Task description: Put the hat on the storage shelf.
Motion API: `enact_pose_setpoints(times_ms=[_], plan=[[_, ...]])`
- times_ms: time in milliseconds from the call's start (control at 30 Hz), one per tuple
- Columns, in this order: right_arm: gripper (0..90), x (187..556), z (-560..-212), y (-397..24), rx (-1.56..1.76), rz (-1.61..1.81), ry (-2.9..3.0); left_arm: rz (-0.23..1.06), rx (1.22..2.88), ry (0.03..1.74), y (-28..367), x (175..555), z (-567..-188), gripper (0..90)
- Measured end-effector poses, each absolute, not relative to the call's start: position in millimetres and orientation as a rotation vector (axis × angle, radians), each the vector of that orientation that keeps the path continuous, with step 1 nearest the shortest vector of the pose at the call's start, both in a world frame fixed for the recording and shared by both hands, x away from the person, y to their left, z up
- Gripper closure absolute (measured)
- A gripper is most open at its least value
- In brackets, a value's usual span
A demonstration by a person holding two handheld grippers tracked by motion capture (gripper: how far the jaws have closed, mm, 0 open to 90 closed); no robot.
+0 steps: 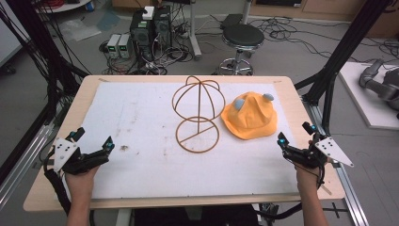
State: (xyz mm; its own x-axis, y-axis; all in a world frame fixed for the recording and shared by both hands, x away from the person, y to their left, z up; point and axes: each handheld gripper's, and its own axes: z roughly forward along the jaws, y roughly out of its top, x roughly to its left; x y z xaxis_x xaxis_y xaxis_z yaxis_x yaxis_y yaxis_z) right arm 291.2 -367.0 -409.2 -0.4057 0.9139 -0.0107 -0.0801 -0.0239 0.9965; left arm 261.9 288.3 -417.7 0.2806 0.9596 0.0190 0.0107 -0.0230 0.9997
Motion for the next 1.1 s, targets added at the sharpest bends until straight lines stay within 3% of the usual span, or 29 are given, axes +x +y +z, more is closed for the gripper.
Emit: enact_pose_setpoints(times_ms=[233,767,833,1100], plan=[[1.3,296,-388,-366,0.865,1.566,1.465,1.003,1.351,0.995,290,260,-417,1.7],[5.8,344,-384,-354,0.891,1.446,1.643,1.003,1.345,0.984,286,262,-416,1.7],[14.1,350,-385,-348,0.859,1.400,1.672,1.004,1.343,0.988,285,263,-417,1.7],[14.5,366,-383,-336,0.821,1.364,1.704,1.009,1.338,0.986,284,263,-417,1.7]])
